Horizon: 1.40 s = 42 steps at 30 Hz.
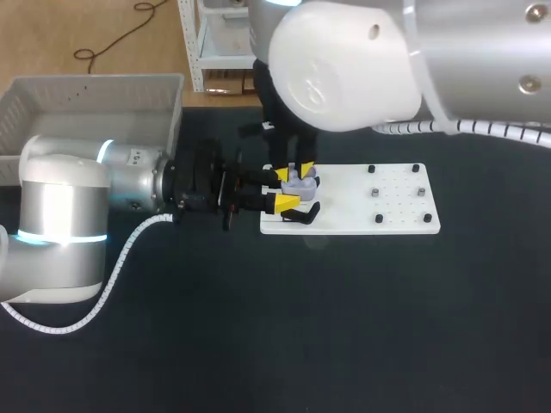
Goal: Pick up each earbud case from the left stands, insert the matching earbuds, close the lid, and place the case in the box.
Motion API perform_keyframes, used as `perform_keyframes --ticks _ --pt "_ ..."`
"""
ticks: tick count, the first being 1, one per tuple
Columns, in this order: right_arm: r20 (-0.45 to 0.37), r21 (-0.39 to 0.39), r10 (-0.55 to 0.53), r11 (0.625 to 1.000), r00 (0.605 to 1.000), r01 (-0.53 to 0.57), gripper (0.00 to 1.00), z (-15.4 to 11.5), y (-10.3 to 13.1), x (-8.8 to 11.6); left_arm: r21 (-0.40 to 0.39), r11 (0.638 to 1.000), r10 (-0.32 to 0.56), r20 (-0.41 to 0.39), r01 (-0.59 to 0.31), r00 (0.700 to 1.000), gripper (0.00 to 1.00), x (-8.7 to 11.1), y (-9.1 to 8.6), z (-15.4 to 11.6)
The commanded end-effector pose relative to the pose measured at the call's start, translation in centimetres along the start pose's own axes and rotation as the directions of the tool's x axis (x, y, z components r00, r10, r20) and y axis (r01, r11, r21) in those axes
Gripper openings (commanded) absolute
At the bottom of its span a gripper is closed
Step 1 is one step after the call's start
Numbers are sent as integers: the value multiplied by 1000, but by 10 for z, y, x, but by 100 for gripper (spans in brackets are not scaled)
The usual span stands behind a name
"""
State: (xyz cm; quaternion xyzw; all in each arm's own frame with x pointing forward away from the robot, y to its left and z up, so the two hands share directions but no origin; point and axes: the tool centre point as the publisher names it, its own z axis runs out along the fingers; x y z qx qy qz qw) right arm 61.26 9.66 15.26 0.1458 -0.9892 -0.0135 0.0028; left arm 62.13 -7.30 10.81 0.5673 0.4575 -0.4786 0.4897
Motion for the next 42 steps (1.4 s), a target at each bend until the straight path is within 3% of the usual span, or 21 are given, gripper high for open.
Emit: perform_keyframes --ticks 1,5,6,7,8,14,19,26,31,34,42 --pt "-9 3 0 1000 1000 0 0 2 1 -3 -1 1000 1 0 -1 1000 0 0 0 0" --pt "-24 14 0 1000 1000 0 0 4 1 -5 -1 1000 1 0 -1 1000 0 0 0 0" --pt "-26 14 0 1000 1000 0 16 4 2 -5 -1 1000 1 0 -1 1000 0 0 0 0" --pt "-27 15 1 1000 1000 0 45 4 2 -5 -1 1000 1 0 -1 1000 0 0 0 0" --pt "-28 15 1 1000 1000 0 100 4 2 -4 -1 1000 1 0 -1 1000 0 0 0 0" --pt "-14 31 3 1000 1000 -2 100 -10 3 5 -1 1000 1 0 -1 1000 0 0 0 0" --pt "22 -8 29 1000 999 -28 100 -25 -2 10 -1 1000 1 0 -1 1000 0 0 0 0" --pt "131 -79 235 971 963 -226 100 -36 -29 -16 -1 1000 1 0 -1 1000 0 0 0 0" --pt "166 -66 365 931 916 -359 100 -26 -43 -38 -1 1000 1 0 -1 1000 0 0 0 0" --pt "146 -52 402 915 904 -399 100 -14 -52 -49 -1 1000 1 0 -1 1000 0 0 0 0" --pt "71 -21 424 905 903 -424 100 13 -62 -44 -1 1000 1 0 -1 1000 0 0 0 0"
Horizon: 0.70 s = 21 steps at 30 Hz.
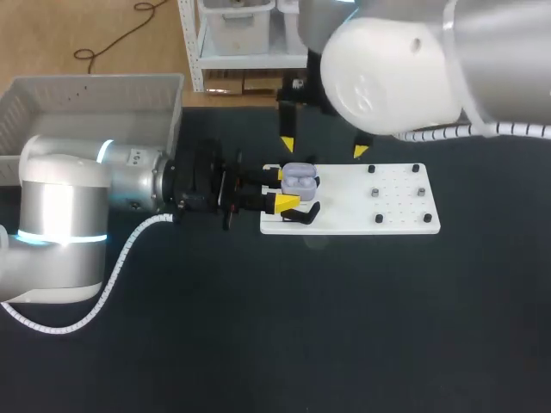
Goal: Pick up each earbud case from the left stands, insert the matching earbuds, close the lid, and place the case in the box.
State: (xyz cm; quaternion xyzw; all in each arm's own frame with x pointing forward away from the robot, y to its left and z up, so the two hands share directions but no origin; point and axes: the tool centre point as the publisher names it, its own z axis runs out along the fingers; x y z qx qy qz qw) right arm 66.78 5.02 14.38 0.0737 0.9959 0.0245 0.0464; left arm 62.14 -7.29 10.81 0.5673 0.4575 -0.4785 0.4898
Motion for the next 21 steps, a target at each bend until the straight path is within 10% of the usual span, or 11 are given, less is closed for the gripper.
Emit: perform_keyframes --ticks 1,21 --pt "-39 10 1 1000 999 0 100 8 -1 -2 -1 1000 1 0 -1 1000 0 0 0 0" --pt "-107 -8 -9 1000 994 9 100 2 -15 41 -1 1000 1 0 -1 1000 0 0 0 0"
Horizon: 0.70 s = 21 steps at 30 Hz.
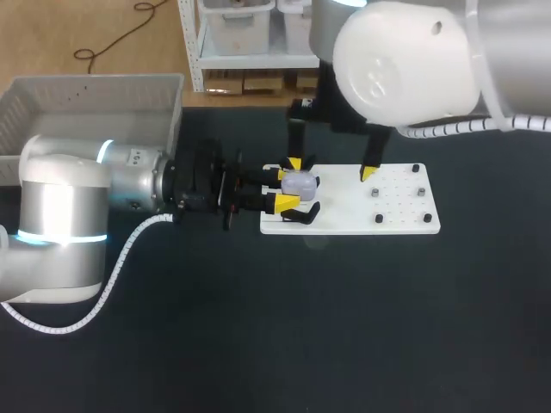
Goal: Pick up each earbud case from the left stands, insert the matching earbuds, close the lid, and place the case in the box.
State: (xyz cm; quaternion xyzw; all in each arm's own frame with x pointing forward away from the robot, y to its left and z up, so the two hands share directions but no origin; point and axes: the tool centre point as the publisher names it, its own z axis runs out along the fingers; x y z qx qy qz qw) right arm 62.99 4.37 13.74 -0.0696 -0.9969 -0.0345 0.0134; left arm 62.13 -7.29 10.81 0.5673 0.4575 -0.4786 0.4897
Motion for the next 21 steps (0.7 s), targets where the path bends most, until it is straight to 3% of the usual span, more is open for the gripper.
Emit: perform_keyframes --ticks 1,5,9,12,21 --pt "19 7 -5 1000 1000 5 100 -1 -2 5 -1 1000 1 0 -1 1000 0 0 0 0" --pt "124 -20 -5 1000 992 8 100 -19 -5 5 -1 1000 1 0 -1 1000 0 0 0 0" --pt "233 -65 -57 995 971 74 100 -50 -7 16 -1 1000 1 0 -1 1000 0 0 0 0" --pt "301 -53 -88 993 950 109 100 -71 -10 27 -1 1000 1 0 -1 1000 0 0 0 0" --pt "397 -72 -165 975 903 210 100 -93 -28 63 -70 994 -84 -43 81 996 0 -27 0 -18"
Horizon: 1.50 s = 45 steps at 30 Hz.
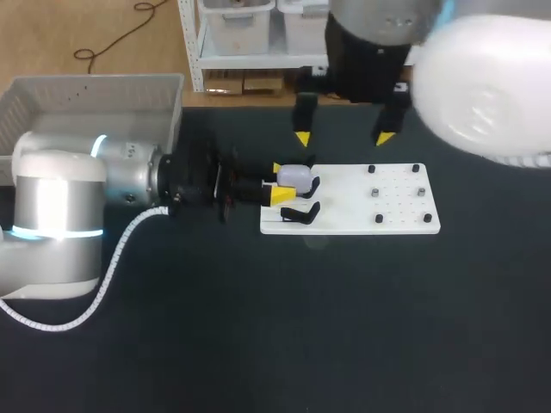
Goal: Pick up each earbud case from the left stands, insert the matching earbuds, close the lid, and place the case in the box.
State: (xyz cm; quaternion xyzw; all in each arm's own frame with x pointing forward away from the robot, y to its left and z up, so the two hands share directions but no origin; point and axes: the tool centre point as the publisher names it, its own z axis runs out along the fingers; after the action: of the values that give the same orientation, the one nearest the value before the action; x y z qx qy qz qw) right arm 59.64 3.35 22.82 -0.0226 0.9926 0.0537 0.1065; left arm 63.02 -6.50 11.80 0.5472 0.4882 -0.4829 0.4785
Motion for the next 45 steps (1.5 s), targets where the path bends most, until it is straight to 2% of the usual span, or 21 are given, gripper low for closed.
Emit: perform_keyframes --ticks 1,6,12,16,20,22,25,30,32,33,35,37,41,45 --pt "174 -58 3 998 985 8 100 -11 -13 32 -44 999 -24 -26 23 999 0 -22 -10 -11" --pt "180 -72 7 997 984 6 100 -12 -14 34 -139 989 -55 -30 50 998 0 -41 -7 -26" --pt "180 -72 7 997 984 6 100 -12 -14 34 -267 963 -53 -13 47 999 0 -65 9 -65" --pt "180 -72 7 997 984 6 100 -12 -14 34 -381 924 -31 -50 9 998 0 -79 26 -107" --pt "180 -72 7 997 984 6 100 -12 -14 34 -485 874 -39 -83 -6 996 0 -82 43 -144" --pt "180 -72 7 997 984 6 100 -12 -14 34 -535 845 -63 -92 4 994 0 -78 55 -162" --pt "180 -72 7 997 984 6 100 -12 -14 34 -594 804 -82 -150 -24 985 0 -64 77 -188" --pt "180 -72 7 997 984 6 100 -12 -14 34 -687 724 -151 -251 -67 956 0 -27 119 -237" --pt "180 -72 7 997 984 6 100 -12 -14 34 -721 692 -187 -230 -38 955 0 -15 134 -256" --pt "180 -72 7 997 984 6 100 -12 -14 34 -733 677 -193 -257 -60 947 0 -10 142 -265" --pt "180 -72 7 997 984 6 100 -12 -14 34 -764 644 -226 -243 -43 943 0 0 155 -282" --pt "180 -72 7 997 984 6 100 -12 -14 34 -787 613 -243 -264 -63 934 0 10 170 -300" --pt "180 -72 7 997 984 6 100 -12 -14 34 -819 570 -286 -275 -68 918 0 26 193 -327" --pt "180 -72 7 997 984 6 100 -12 -14 34 -822 564 -302 -292 -77 908 0 34 202 -338"
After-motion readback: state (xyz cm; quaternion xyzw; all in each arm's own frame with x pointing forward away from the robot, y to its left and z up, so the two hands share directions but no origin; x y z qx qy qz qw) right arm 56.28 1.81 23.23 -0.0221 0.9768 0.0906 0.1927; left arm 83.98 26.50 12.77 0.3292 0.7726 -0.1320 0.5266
